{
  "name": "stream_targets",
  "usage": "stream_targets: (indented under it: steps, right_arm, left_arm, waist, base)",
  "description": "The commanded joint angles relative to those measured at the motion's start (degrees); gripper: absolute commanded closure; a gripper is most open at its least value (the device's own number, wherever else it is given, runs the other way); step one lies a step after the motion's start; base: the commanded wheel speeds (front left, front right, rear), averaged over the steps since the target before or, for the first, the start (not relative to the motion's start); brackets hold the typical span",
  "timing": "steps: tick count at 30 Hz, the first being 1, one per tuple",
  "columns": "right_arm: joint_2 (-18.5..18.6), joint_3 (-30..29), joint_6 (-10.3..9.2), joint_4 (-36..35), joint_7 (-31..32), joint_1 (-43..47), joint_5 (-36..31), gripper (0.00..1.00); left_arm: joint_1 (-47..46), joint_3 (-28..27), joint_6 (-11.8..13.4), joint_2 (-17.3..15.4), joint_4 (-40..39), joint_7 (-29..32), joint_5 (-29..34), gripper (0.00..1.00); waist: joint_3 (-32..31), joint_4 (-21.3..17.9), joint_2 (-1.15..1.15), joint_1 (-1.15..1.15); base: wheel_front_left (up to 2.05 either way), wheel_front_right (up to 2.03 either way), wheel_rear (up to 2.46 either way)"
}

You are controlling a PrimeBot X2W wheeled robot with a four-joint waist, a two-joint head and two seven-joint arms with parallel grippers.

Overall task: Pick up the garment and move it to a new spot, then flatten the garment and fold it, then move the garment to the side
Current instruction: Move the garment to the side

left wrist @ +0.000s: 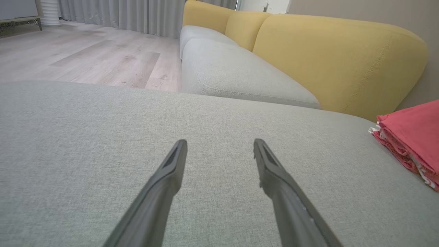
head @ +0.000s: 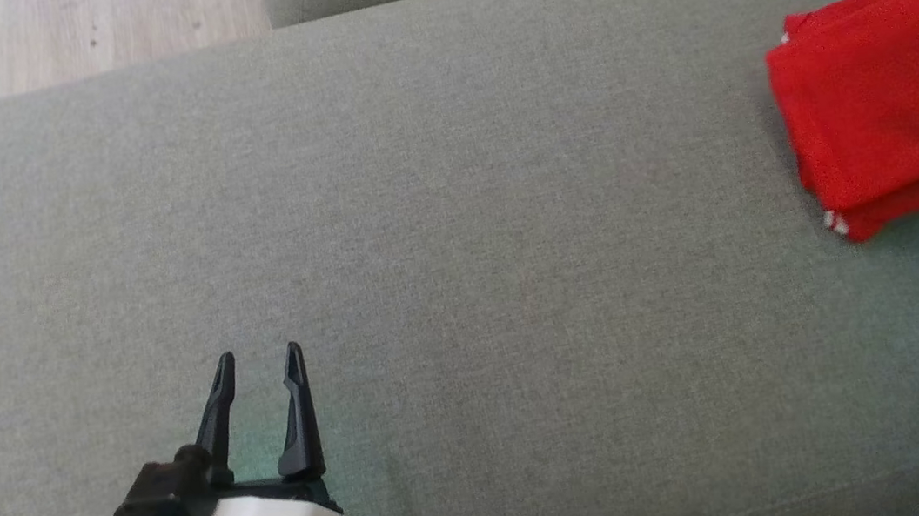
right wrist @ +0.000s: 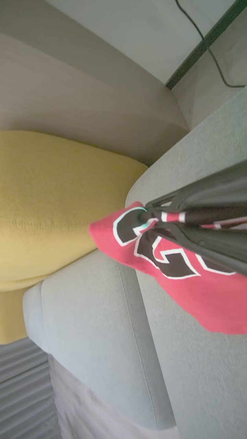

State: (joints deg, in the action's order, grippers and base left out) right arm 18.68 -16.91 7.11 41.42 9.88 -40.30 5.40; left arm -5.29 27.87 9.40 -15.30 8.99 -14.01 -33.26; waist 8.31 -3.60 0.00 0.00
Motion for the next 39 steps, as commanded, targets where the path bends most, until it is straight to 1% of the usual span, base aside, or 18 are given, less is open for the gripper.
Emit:
stream_targets:
  steps: [1, 4, 5, 6, 7, 15, 21, 26, 33, 34, 39]
  right_arm:
    - [1.8, -0.1, 0.37, -1.5, -0.8, -2.6, -1.0, 1.00]
    - [2.6, -2.3, 0.37, -0.1, -1.7, -3.0, -2.7, 1.00]
    - [2.6, -2.9, 0.37, 0.4, -2.3, -3.1, -3.2, 0.81]
    - [2.4, -3.3, 0.37, 0.9, -3.1, -3.3, -3.7, 0.48]
    - [2.1, -3.5, 0.37, 1.4, -3.9, -3.4, -4.0, 0.00]
    - [-0.1, -3.6, 0.37, 5.0, -9.3, -4.1, -4.6, 0.00]
    - [-1.1, 0.2, 0.37, 4.3, -11.9, -4.1, -4.2, 0.00]
    - [-1.8, 3.6, 0.37, 1.1, -13.1, -3.0, -5.5, 0.00]
    - [-6.2, 9.0, 0.37, -5.8, -14.2, 1.6, -3.4, 0.00]
    - [-6.2, 9.0, 0.37, -5.8, -14.2, 1.6, -3.4, 0.00]
    - [-9.8, 11.5, 0.37, -12.0, -14.2, 8.3, -2.9, 0.00]
  left_arm:
    - [-1.9, -2.2, -0.1, -1.0, -1.8, -0.6, 0.6, 0.00]
    - [-2.4, -2.0, 0.0, -1.3, -2.1, -0.3, 0.8, 0.00]
    - [-2.6, -1.9, 0.0, -1.4, -2.2, -0.1, 0.9, 0.00]
    - [-2.7, -1.9, 0.1, -1.6, -2.3, 0.0, 1.0, 0.00]
    - [-2.9, -1.8, 0.1, -1.7, -2.4, 0.2, 1.1, 0.00]
    - [-3.7, -1.6, 0.5, -2.3, -3.2, 0.9, 1.4, 0.00]
    - [-3.7, -2.0, 0.8, -2.5, -3.6, 0.7, 1.2, 0.00]
    - [-3.7, -2.7, 0.6, -2.1, -3.3, 0.4, 0.3, 0.00]
    - [-2.9, -4.6, 0.6, -1.2, -1.1, -0.3, -1.3, 0.00]
    - [-2.9, -4.6, 0.6, -1.2, -1.1, -0.3, -1.3, 0.00]
    - [-1.3, -6.4, 0.7, -0.8, 0.7, -0.7, -2.0, 0.00]
  waist:
    - [0.6, 0.0, 0.00, 0.00]
    - [1.6, -0.1, 0.00, 0.00]
    - [2.0, -0.2, 0.00, 0.00]
    - [2.3, -0.3, 0.00, 0.00]
    - [2.6, -0.4, 0.00, 0.00]
    - [3.6, -1.1, 0.00, 0.00]
    - [2.4, -1.8, 0.00, 0.00]
    - [0.4, -2.1, 0.00, 0.00]
    - [-3.1, -1.6, 0.00, 0.00]
    - [-3.1, -1.6, 0.00, 0.00]
    - [-5.5, 0.1, 0.00, 0.00]
  base:
    - [0.00, 0.00, 0.00]
    - [0.00, 0.00, 0.00]
    - [0.00, 0.00, 0.00]
    - [0.00, 0.00, 0.00]
    - [0.00, 0.00, 0.00]
    - [0.00, 0.00, 0.00]
    - [0.00, 0.00, 0.00]
    - [0.00, 0.00, 0.00]
    - [0.00, 0.00, 0.00]
    - [0.00, 0.00, 0.00]
    - [0.00, 0.00, 0.00]
